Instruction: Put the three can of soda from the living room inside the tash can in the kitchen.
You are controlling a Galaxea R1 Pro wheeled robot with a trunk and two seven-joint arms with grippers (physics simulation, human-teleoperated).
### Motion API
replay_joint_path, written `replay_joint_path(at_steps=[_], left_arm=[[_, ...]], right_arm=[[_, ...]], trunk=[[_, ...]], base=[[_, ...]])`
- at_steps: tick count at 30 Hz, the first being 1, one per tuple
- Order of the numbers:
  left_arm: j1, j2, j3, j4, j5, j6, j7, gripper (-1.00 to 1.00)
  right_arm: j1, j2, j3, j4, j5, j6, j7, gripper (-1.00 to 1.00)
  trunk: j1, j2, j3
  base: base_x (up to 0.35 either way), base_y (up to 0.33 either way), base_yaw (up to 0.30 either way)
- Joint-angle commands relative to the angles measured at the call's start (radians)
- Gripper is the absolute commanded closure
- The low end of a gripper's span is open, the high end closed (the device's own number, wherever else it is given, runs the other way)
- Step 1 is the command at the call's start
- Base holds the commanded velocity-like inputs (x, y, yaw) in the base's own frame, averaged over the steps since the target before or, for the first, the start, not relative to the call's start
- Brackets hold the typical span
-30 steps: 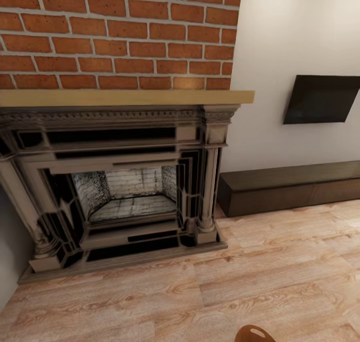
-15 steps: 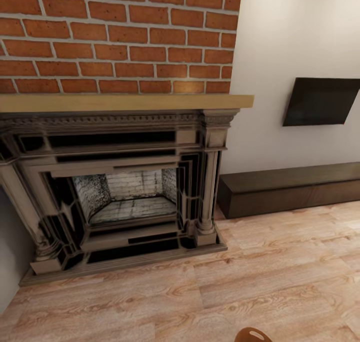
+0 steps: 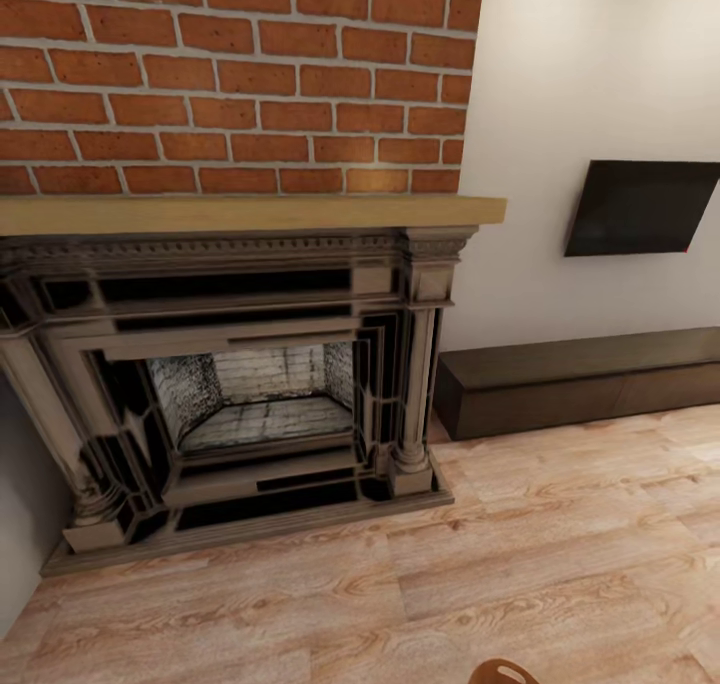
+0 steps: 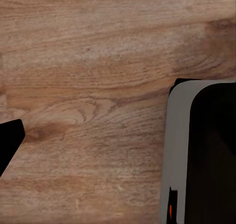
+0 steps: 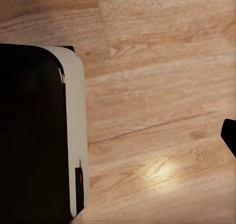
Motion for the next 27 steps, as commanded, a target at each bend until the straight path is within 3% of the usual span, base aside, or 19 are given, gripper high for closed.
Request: replay_joint_path(at_steps=[1, 27], left_arm=[[0.000, 0.000, 0.000, 0.000, 0.000, 0.000, 0.000, -1.00], [0.000, 0.000, 0.000, 0.000, -0.001, 0.000, 0.000, -1.00]], right_arm=[[0.000, 0.000, 0.000, 0.000, 0.000, 0.000, 0.000, -1.00], [0.012, 0.004, 0.001, 0.000, 0.000, 0.001, -0.001, -1.00]], trunk=[[-0.004, 0.007, 0.003], [-0.104, 0.189, 0.085]], base=[[0.000, 0.000, 0.000], [0.000, 0.000, 0.000]])
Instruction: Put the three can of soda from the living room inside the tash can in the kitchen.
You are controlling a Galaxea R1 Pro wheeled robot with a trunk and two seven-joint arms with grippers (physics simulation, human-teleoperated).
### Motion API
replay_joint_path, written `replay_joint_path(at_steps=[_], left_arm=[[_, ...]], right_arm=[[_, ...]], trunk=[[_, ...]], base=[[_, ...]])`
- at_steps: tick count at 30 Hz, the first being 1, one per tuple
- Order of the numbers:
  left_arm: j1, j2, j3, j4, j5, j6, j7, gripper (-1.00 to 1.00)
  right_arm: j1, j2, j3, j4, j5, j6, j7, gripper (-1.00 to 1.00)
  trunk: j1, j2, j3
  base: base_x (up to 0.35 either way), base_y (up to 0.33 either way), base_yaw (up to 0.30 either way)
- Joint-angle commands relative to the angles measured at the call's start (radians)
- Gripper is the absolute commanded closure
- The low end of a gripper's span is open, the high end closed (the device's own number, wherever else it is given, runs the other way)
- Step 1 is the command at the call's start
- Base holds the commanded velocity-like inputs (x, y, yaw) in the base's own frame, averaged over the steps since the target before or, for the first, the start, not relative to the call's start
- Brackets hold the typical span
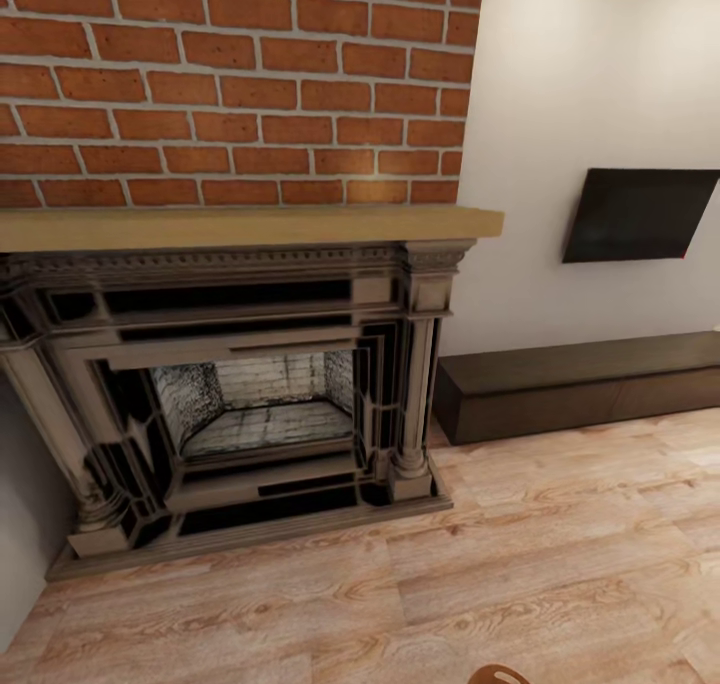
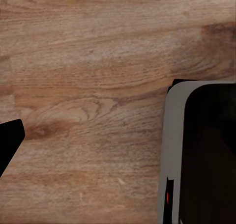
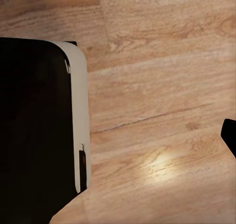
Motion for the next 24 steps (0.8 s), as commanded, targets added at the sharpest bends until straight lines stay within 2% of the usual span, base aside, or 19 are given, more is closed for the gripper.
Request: replay_joint_path(at_steps=[1, 24], left_arm=[[0.000, 0.000, 0.000, 0.000, 0.000, 0.000, 0.000, -1.00], [0.000, -0.001, 0.000, 0.001, -0.001, 0.000, 0.002, -1.00]], right_arm=[[0.000, 0.000, 0.000, 0.000, 0.000, 0.000, 0.000, -1.00], [0.000, 0.008, -0.001, 0.000, 0.000, 0.001, 0.000, -1.00]], trunk=[[-0.004, 0.007, 0.003], [-0.092, 0.168, 0.075]], base=[[0.000, 0.000, 0.000], [0.000, 0.000, 0.000]])
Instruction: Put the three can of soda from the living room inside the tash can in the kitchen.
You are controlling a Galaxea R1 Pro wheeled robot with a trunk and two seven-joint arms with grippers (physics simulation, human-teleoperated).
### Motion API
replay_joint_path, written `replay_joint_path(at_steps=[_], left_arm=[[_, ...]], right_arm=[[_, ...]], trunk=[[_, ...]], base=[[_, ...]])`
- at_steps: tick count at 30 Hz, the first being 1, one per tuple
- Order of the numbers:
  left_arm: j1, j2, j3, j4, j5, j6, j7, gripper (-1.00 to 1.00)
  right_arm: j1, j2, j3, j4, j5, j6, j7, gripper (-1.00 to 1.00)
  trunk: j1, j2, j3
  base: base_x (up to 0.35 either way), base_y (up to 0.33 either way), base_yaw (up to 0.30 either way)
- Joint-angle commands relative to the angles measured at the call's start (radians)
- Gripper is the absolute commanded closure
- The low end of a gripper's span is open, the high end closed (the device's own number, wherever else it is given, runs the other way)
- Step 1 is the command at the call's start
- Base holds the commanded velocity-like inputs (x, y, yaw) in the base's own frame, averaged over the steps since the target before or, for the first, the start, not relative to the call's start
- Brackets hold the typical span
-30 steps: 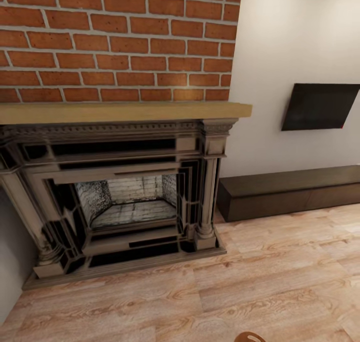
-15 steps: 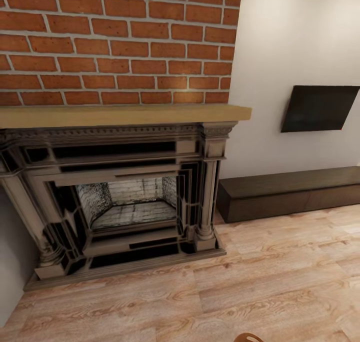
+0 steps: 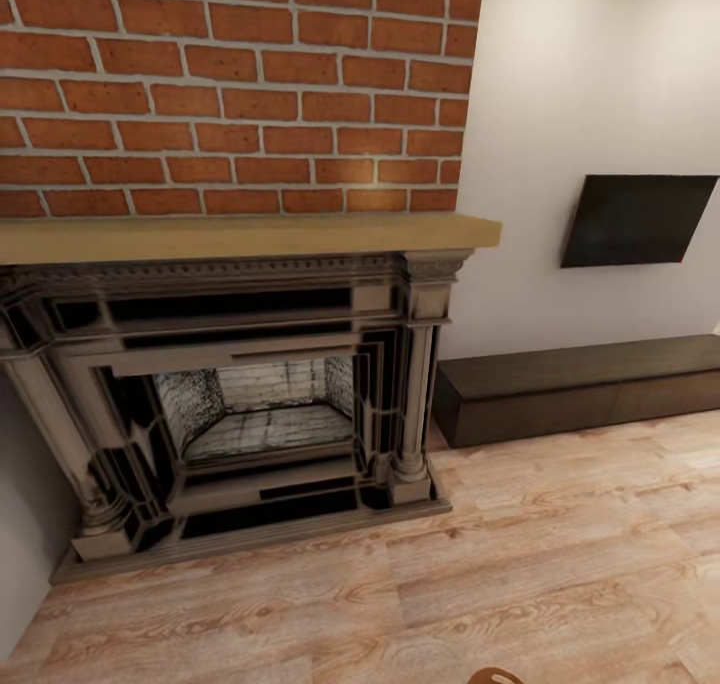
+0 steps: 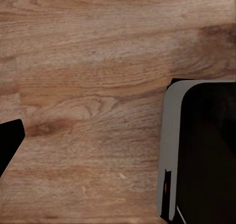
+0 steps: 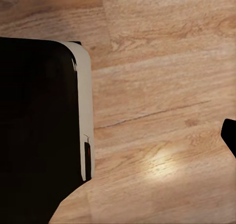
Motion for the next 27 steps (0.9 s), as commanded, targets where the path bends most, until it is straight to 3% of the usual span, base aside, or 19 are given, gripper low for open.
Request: replay_joint_path(at_steps=[1, 18, 27], left_arm=[[0.000, 0.000, 0.000, 0.000, 0.000, 0.000, 0.000, -1.00], [-0.001, 0.001, 0.000, -0.002, 0.001, 0.001, 0.000, -1.00], [-0.002, 0.001, 0.001, -0.003, 0.002, 0.007, 0.000, -1.00]], right_arm=[[0.000, 0.001, 0.000, 0.000, 0.000, 0.000, 0.000, -1.00], [0.000, 0.008, 0.000, -0.002, -0.001, -0.001, 0.000, -1.00], [-0.001, 0.007, 0.000, -0.010, -0.003, 0.001, -0.001, -1.00]], trunk=[[-0.004, 0.007, 0.003], [-0.069, 0.126, 0.057], [-0.069, 0.126, 0.057]], base=[[0.000, 0.000, 0.000], [0.000, 0.000, 0.000], [0.000, 0.000, 0.000]])
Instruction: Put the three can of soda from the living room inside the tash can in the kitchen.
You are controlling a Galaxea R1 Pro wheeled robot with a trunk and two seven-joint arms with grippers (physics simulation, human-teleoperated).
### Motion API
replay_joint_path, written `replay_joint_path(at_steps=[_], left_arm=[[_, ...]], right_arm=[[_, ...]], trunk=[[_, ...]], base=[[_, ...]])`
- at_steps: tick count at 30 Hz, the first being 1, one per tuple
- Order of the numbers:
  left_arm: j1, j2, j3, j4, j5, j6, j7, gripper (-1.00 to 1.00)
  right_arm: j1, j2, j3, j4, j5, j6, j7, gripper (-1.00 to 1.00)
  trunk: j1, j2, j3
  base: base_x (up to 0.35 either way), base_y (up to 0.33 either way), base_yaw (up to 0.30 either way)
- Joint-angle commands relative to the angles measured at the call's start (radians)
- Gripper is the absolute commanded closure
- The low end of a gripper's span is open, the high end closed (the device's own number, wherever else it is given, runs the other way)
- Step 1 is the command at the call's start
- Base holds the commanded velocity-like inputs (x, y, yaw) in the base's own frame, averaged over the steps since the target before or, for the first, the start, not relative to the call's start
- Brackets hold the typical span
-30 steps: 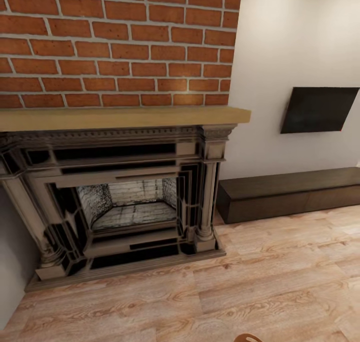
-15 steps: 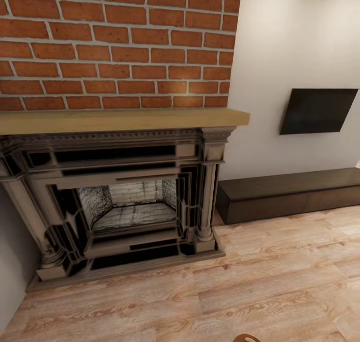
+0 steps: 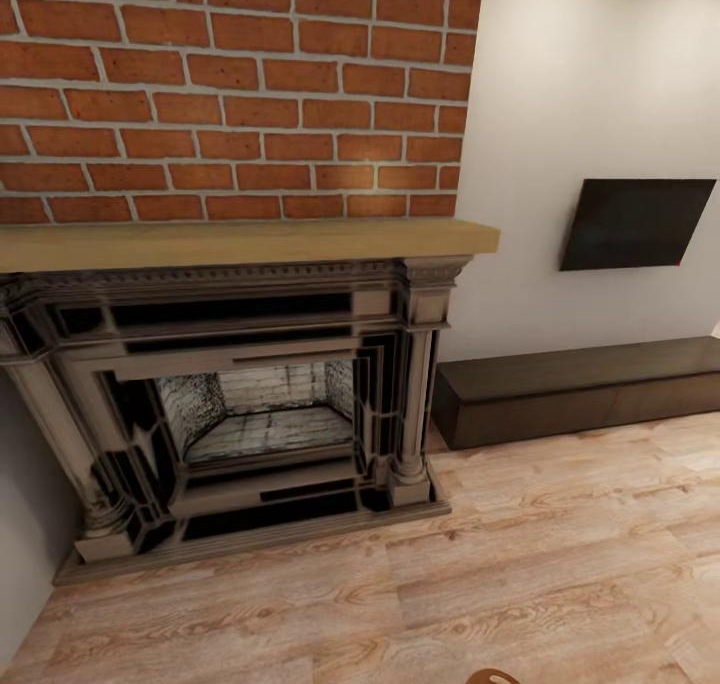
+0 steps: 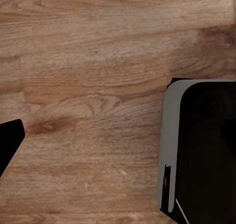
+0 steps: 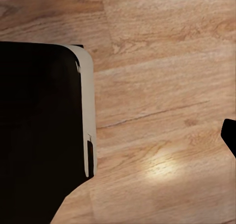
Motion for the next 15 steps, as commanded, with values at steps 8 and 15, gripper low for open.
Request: replay_joint_path(at_steps=[8, 15], left_arm=[[-0.001, -0.002, 0.002, 0.000, -0.001, 0.005, -0.001, -1.00], [-0.001, -0.004, 0.002, 0.001, -0.002, 0.006, -0.001, -1.00]], right_arm=[[0.000, -0.001, 0.000, -0.003, -0.011, 0.003, -0.004, -1.00], [0.000, -0.001, 0.000, -0.003, -0.014, 0.004, -0.041, -1.00]], trunk=[[0.000, 0.000, 0.000], [0.000, 0.000, 0.000]], base=[[0.000, 0.000, 0.000], [0.000, 0.000, 0.000]])
